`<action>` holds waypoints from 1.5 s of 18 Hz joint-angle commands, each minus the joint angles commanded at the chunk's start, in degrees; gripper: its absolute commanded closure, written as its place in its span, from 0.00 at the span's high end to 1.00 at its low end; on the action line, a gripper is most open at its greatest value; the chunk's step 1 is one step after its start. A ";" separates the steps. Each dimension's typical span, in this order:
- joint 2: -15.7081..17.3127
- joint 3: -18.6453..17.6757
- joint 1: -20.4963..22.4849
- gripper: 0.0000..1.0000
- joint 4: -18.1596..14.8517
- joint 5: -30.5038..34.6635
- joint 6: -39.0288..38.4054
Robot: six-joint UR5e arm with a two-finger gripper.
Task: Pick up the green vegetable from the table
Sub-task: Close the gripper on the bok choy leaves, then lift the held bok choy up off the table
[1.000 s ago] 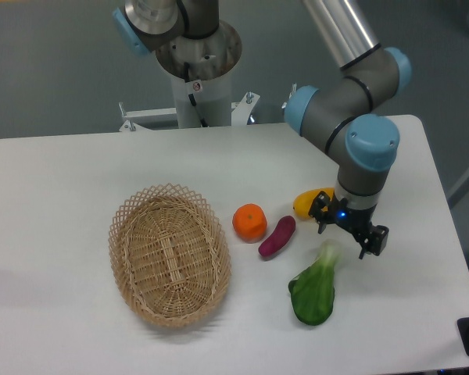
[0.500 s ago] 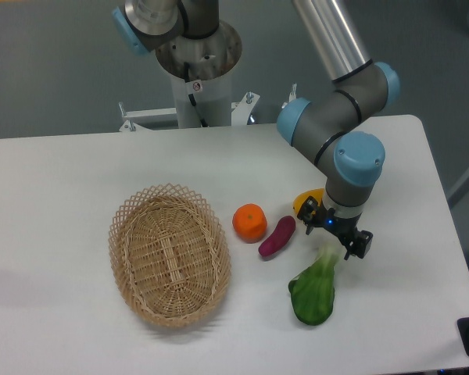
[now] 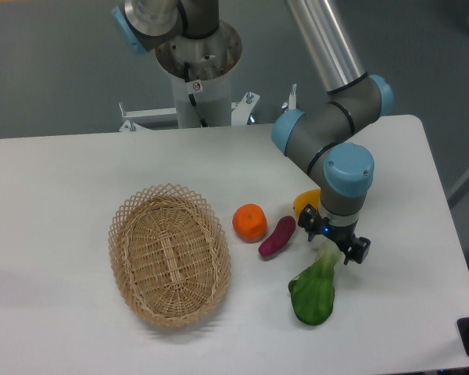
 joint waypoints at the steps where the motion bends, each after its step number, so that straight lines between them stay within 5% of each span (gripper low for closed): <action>1: 0.09 0.00 0.00 0.52 -0.09 0.00 0.09; 3: 0.09 0.09 0.00 0.39 0.00 0.00 0.35; 6: 0.35 0.17 0.00 0.33 -0.09 -0.09 0.44; 13: 3.24 3.60 0.44 0.33 -0.88 -1.14 0.62; 19: 7.81 6.06 1.84 0.34 -1.76 -9.83 -0.17; 23: 12.03 6.85 2.98 0.34 -5.61 -13.79 -0.09; 27: 12.74 11.06 4.74 0.34 -13.34 -15.91 0.35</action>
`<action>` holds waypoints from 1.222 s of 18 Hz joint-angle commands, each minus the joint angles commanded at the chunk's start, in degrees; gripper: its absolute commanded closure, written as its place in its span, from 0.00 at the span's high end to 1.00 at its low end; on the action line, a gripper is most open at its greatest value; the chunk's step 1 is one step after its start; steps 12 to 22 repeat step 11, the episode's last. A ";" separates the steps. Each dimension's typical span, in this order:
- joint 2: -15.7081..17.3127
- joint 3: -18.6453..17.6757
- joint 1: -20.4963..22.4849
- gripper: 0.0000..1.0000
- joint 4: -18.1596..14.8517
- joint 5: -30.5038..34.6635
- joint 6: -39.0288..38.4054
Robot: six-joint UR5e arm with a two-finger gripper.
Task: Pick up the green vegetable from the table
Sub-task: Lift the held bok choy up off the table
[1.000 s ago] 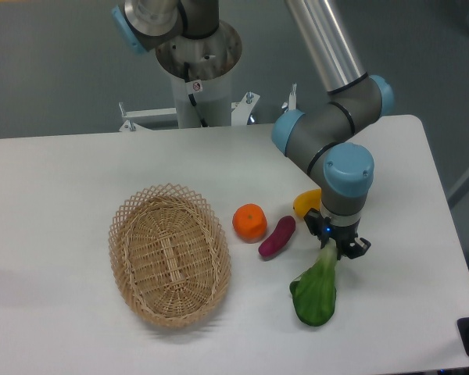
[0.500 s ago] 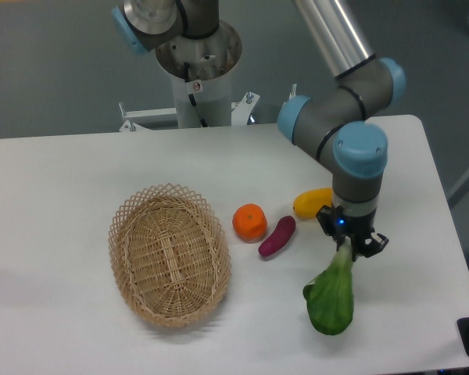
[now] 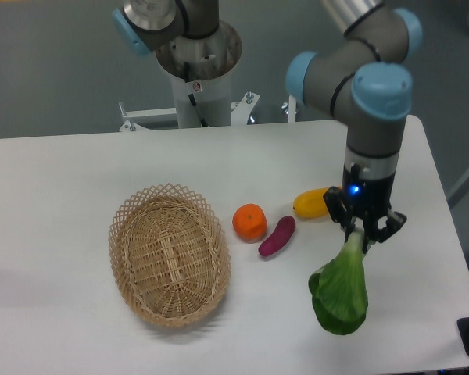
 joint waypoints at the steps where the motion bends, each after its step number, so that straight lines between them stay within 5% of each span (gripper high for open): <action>1: 0.09 1.23 0.27 0.34 -1.50 -0.44 0.18; 22: 0.09 2.30 0.88 0.34 -3.18 -1.85 0.27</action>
